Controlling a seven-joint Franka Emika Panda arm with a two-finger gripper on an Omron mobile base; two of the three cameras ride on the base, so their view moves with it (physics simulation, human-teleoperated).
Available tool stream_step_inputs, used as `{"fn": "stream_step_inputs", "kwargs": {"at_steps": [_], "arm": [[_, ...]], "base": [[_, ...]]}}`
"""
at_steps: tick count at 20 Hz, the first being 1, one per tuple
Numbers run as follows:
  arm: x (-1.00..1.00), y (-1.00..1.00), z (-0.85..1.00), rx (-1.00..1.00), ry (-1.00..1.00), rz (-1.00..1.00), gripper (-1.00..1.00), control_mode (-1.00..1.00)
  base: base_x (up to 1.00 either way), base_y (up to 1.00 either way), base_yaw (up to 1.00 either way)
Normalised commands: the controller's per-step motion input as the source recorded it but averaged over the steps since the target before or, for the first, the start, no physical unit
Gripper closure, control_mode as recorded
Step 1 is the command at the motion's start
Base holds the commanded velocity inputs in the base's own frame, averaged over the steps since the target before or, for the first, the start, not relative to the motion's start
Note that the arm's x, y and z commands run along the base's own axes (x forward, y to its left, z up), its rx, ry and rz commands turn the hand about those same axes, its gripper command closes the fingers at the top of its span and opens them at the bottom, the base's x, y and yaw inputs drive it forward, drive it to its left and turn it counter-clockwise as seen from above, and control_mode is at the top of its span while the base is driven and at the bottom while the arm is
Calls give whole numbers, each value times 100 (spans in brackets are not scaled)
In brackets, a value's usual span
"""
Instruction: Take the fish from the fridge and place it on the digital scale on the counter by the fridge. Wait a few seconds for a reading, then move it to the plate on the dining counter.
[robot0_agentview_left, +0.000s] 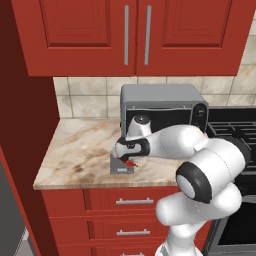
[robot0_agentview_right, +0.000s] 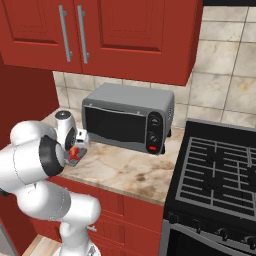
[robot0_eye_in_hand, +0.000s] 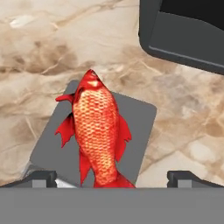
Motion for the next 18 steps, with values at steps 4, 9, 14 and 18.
{"fn": "stream_step_inputs", "kwargs": {"at_steps": [4, 9, 14, 18], "arm": [[9, 0, -48, 0, 11, 0, -100, -100], [2, 0, -36, 0, 8, 0, -100, -100], [5, 7, -32, 0, 6, 0, -100, -100], [15, 21, -30, 0, 5, 0, 100, -100]], "base": [[0, 0, 0], [0, 0, 0], [0, 0, 0], [0, 0, 0]]}}
